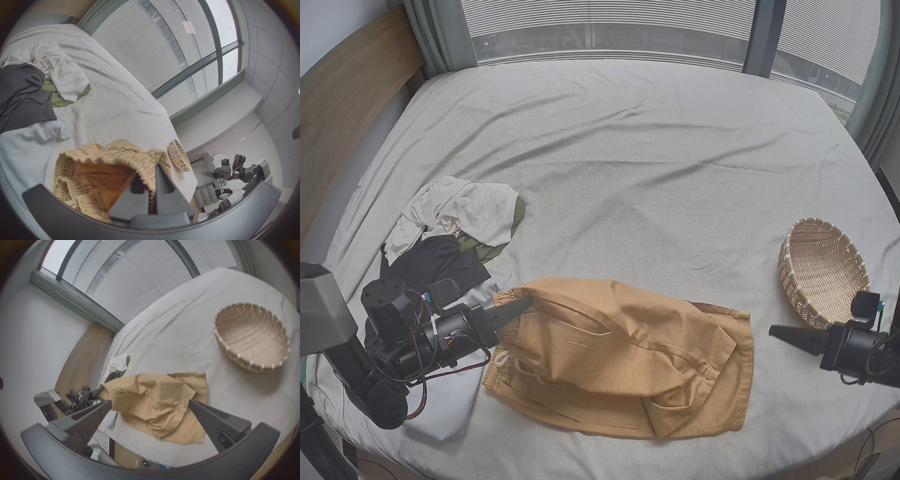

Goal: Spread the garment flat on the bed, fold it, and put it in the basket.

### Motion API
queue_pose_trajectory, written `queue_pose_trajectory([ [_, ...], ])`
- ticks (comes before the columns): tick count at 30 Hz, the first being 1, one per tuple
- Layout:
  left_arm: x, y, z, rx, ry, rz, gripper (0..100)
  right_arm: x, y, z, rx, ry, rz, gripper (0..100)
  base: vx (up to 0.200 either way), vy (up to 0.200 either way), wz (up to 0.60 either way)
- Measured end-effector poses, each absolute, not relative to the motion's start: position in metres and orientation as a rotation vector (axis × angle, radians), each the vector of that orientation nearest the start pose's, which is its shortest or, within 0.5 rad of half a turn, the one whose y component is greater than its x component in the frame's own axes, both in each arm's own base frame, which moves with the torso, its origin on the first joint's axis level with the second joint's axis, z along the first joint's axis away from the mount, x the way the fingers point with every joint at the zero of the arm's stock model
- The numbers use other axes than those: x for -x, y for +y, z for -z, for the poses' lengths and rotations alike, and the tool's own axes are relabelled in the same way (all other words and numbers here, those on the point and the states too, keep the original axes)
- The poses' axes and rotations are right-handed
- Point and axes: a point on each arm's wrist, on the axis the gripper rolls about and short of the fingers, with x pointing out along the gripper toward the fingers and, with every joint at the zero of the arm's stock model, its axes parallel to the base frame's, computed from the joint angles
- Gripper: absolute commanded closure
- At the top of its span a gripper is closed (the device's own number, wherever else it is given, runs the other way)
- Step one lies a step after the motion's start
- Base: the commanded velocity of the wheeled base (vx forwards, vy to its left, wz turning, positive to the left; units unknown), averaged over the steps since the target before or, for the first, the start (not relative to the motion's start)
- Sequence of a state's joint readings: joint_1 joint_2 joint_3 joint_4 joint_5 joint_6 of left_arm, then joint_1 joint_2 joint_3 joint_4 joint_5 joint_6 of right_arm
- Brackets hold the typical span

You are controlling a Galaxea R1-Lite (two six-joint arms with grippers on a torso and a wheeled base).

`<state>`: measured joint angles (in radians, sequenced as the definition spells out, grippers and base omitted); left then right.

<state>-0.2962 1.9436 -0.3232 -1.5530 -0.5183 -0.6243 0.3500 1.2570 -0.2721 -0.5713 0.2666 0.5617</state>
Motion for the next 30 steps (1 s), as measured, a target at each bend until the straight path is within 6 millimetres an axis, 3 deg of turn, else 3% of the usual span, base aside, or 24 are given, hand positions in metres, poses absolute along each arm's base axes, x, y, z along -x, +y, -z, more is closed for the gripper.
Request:
queue_pose_trajectory([
  [30,-0.264,-0.082,-0.088,0.606,0.334,0.721,100,-0.186,0.09,-0.071,-0.609,0.749,-0.448,0,0.0,0.0,0.0],
])
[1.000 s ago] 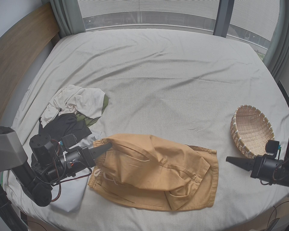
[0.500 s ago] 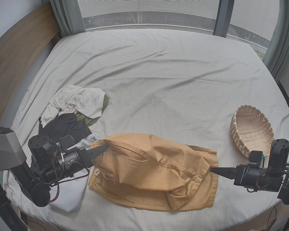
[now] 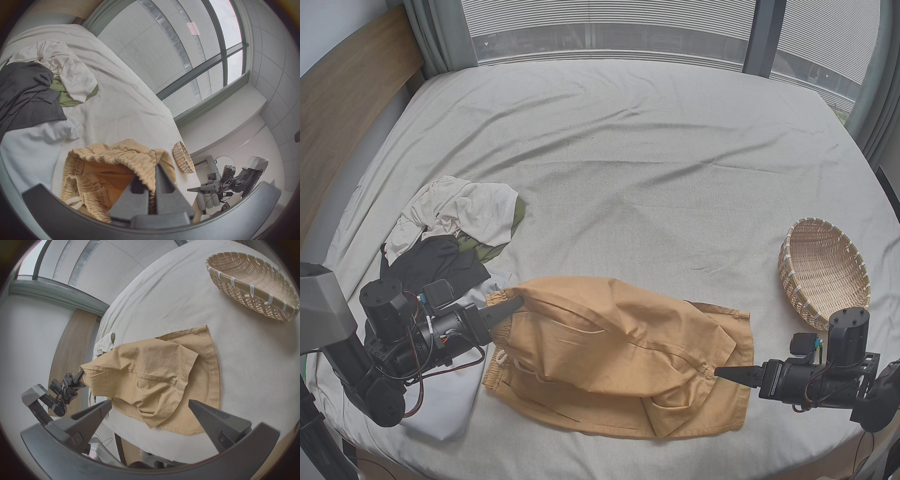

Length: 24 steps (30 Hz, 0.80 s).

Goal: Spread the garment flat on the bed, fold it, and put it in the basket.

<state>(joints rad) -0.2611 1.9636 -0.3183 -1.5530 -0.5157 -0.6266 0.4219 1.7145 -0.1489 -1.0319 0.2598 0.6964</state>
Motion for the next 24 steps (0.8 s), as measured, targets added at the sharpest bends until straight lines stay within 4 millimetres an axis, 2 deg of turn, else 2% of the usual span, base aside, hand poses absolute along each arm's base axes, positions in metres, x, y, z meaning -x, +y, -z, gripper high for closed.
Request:
queue_pose_trajectory([
  [13,-0.264,-0.082,-0.087,0.605,0.336,0.72,100,-0.207,0.097,-0.045,-0.662,0.691,-0.437,0,0.0,0.0,0.0],
  [24,-0.264,-0.082,-0.087,0.605,0.338,0.719,100,-0.21,0.095,-0.018,-0.691,0.739,-0.386,0,0.0,0.0,0.0],
])
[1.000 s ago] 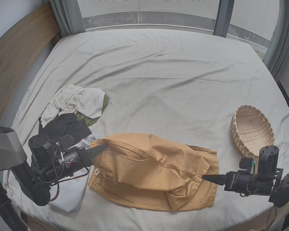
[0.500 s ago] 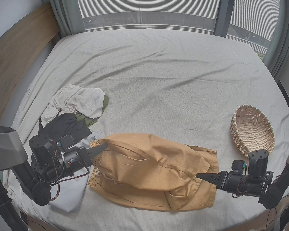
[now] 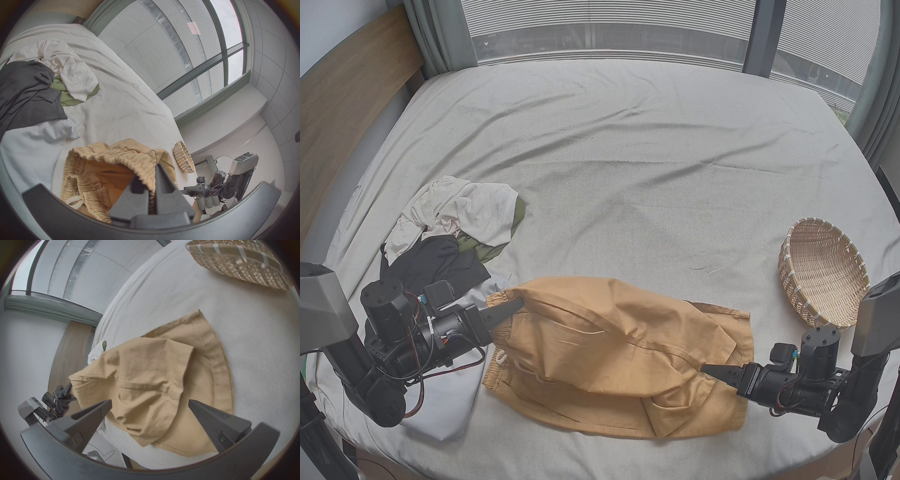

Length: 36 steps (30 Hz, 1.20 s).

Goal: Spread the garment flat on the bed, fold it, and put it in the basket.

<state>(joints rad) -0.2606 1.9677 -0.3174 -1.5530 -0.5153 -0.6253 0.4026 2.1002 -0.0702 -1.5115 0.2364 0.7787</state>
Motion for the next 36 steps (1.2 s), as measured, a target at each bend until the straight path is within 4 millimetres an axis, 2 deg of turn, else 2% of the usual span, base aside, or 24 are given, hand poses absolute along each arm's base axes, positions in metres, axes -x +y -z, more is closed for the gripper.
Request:
queue_pose_trajectory([
  [20,-0.264,-0.083,-0.087,0.604,0.339,0.722,100,-0.225,0.101,0.001,-0.729,0.772,-0.358,0,0.0,0.0,0.0],
  [21,-0.264,-0.083,-0.087,0.604,0.339,0.722,100,-0.226,0.102,0.001,-0.732,0.769,-0.359,100,0.0,0.0,0.0],
  [36,-0.264,-0.083,-0.087,0.604,0.338,0.723,100,-0.233,0.105,-0.002,-0.755,0.737,-0.371,100,0.0,0.0,0.0],
])
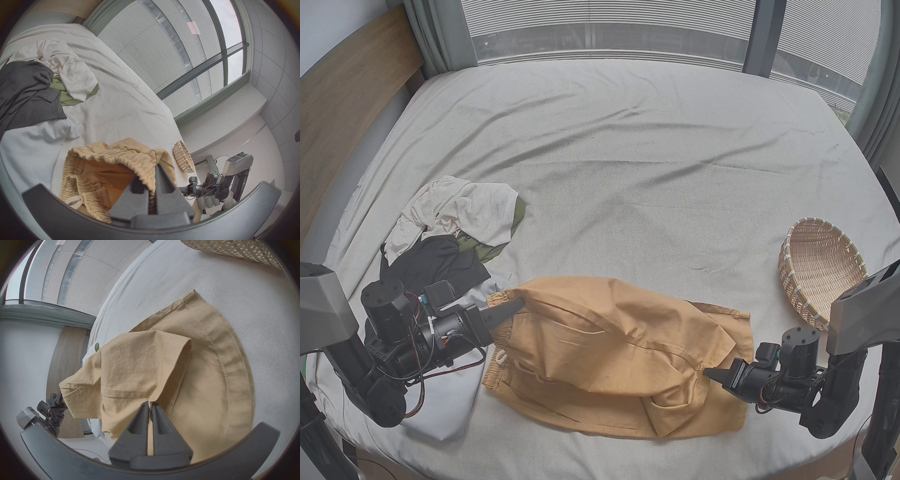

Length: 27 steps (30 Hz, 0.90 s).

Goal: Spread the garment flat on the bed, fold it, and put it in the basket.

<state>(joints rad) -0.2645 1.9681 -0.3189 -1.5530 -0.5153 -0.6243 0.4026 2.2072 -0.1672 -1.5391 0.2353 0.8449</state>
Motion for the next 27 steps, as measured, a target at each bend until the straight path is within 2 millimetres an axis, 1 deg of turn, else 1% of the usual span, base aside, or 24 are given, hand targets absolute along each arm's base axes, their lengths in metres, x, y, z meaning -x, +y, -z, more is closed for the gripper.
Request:
queue_pose_trajectory([
  [5,-0.265,-0.083,-0.087,0.603,0.338,0.724,100,-0.227,0.1,-0.017,-0.765,0.7,-0.382,100,0.0,0.0,0.0],
  [10,-0.265,-0.083,-0.086,0.604,0.34,0.723,100,-0.218,0.088,-0.037,-0.78,0.638,-0.385,100,0.0,0.0,0.0],
  [14,-0.266,-0.084,-0.086,0.603,0.338,0.723,100,-0.215,0.081,-0.049,-0.794,0.595,-0.398,100,0.0,0.0,0.0],
  [19,-0.268,-0.084,-0.085,0.603,0.337,0.721,100,-0.213,0.078,-0.059,-0.814,0.566,-0.429,100,0.0,0.0,0.0],
  [25,-0.271,-0.083,-0.082,0.604,0.342,0.713,100,-0.207,0.076,-0.077,-0.841,0.523,-0.513,100,0.0,0.0,0.0],
  [27,-0.271,-0.083,-0.082,0.604,0.343,0.713,100,-0.207,0.076,-0.078,-0.842,0.514,-0.516,100,0.0,0.0,0.0],
])
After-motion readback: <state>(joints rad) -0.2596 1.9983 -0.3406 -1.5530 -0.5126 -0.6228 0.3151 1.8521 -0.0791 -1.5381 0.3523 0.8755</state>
